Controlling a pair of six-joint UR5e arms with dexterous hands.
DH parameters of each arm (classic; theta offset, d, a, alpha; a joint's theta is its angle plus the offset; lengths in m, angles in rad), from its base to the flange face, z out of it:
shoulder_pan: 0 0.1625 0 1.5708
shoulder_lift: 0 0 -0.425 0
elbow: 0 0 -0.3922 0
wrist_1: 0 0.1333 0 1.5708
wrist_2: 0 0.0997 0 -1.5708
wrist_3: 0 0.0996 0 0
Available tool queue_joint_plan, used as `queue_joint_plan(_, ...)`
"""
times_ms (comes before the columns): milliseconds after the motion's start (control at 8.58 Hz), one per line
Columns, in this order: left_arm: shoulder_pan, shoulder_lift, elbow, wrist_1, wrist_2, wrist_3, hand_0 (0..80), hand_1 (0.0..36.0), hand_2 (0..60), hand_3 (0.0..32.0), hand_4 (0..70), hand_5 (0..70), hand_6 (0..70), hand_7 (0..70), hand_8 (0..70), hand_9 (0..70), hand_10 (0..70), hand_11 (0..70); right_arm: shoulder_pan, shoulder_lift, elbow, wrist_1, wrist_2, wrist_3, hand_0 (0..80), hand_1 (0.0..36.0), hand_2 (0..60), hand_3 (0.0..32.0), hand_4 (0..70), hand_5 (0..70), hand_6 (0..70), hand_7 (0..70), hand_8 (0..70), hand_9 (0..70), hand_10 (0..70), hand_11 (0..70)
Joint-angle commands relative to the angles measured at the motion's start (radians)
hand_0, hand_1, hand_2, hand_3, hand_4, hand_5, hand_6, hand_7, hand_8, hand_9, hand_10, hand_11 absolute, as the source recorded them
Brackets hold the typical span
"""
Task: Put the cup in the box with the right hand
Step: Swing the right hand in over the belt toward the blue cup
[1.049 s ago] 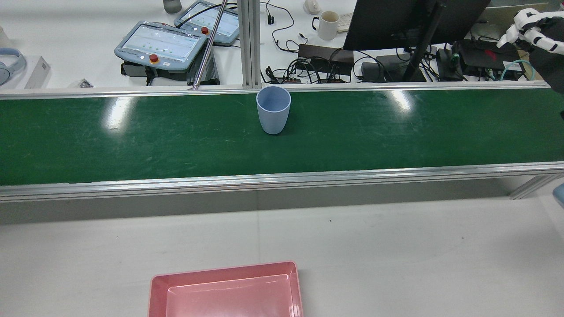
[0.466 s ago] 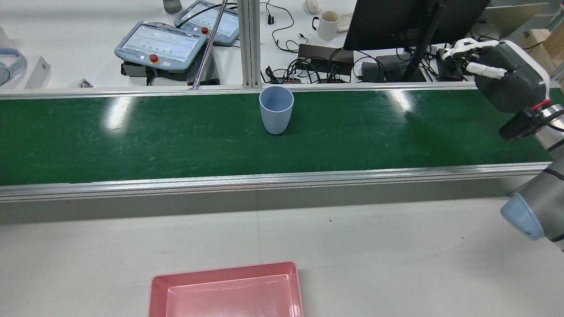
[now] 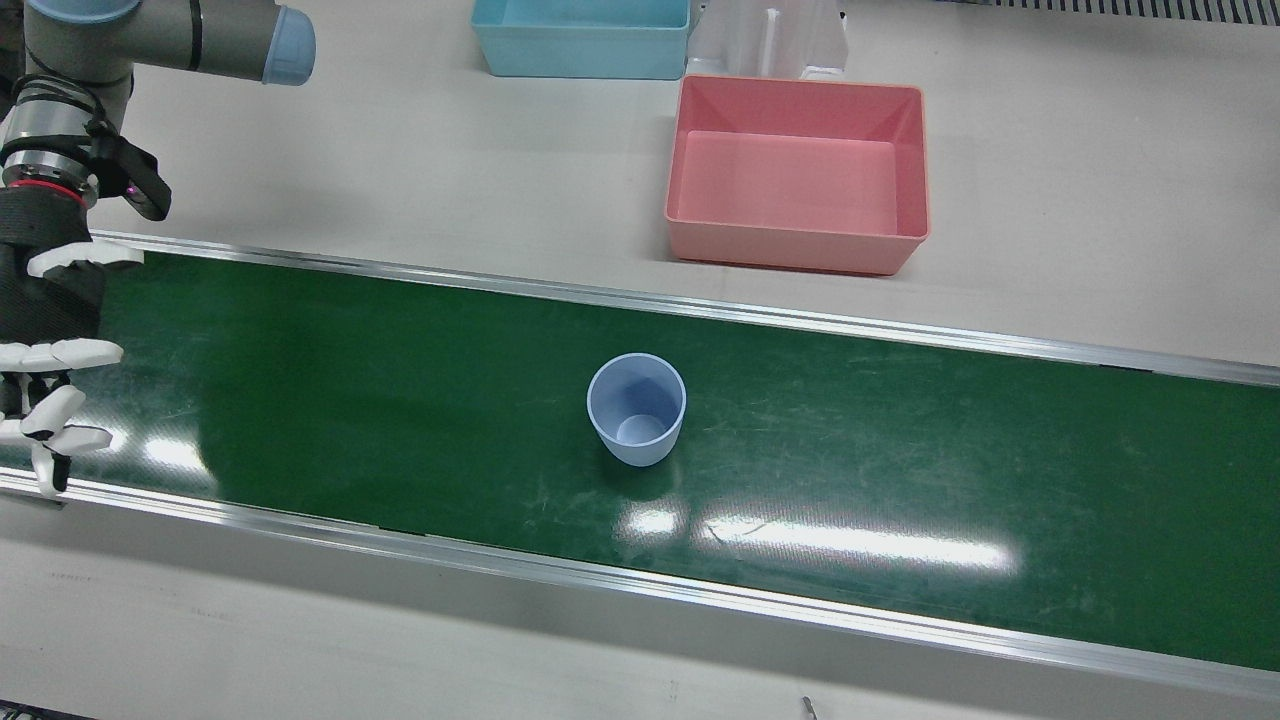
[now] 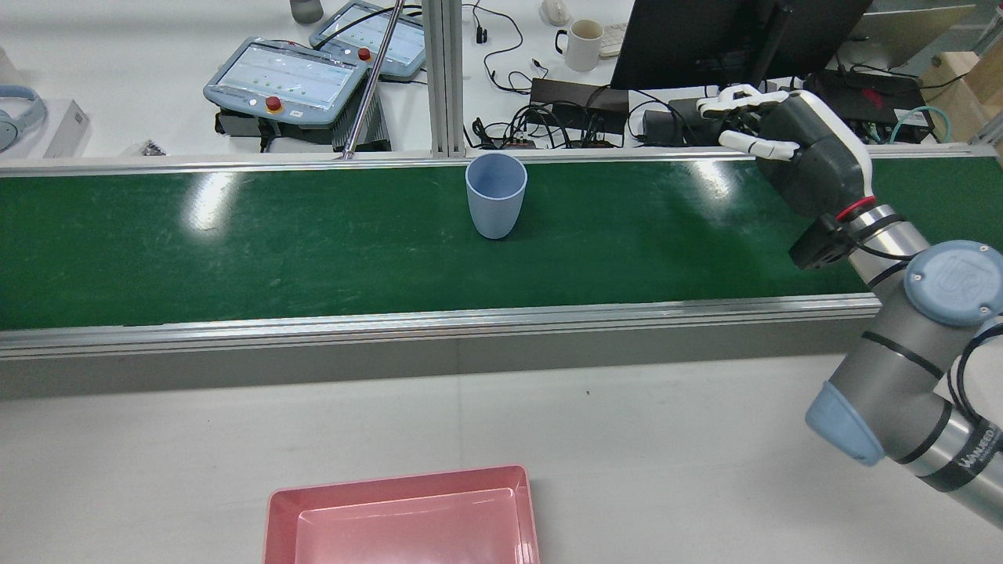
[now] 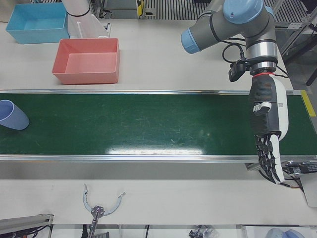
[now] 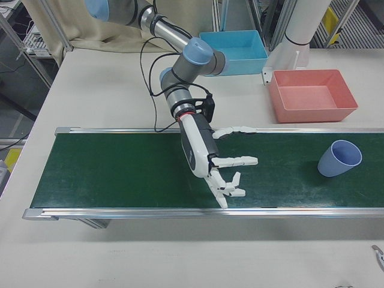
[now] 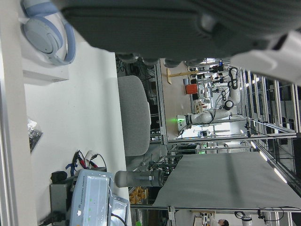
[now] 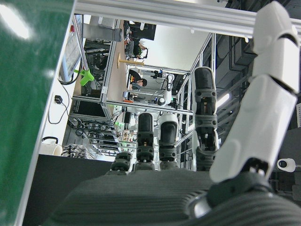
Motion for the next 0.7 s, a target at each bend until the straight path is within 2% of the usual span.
queue_joint_plan(0,0.001,0.000,-0.002,-0.001,0.000,0.000,0.0,0.0,0.0,0.0,0.0,0.0,0.0,0.0,0.0,0.0,0.0,0.0,-0.125,0.105,-0.001,-0.015,0.117,-0.135,48.8,12.6,16.2,0.0,70.0,2.1,13.9,69.6,15.8,29.9,2.9,3.8)
queue_joint_plan(233,-0.001,0.000,0.001,-0.001,0.000,0.000,0.0,0.0,0.0,0.0,0.0,0.0,0.0,0.0,0.0,0.0,0.0,0.0,-0.125,0.148,0.004,-0.090,0.115,-0.137,49.1,12.8,14.6,0.0,70.0,1.9,13.4,69.8,15.5,29.8,0.2,0.1)
queue_joint_plan(466,-0.001,0.000,0.003,-0.002,0.000,0.000,0.0,0.0,0.0,0.0,0.0,0.0,0.0,0.0,0.0,0.0,0.0,0.0,-0.127,0.160,0.004,-0.151,0.114,-0.137,48.2,10.7,9.5,0.0,69.3,1.4,11.6,64.8,14.6,28.2,0.0,0.0)
queue_joint_plan(583,-0.001,0.000,0.003,-0.002,0.000,0.000,0.0,0.0,0.0,0.0,0.0,0.0,0.0,0.0,0.0,0.0,0.0,0.0,-0.130,0.168,-0.017,-0.153,0.112,-0.137,47.2,7.3,1.8,0.0,66.0,0.6,10.3,61.5,14.0,27.2,0.0,0.0)
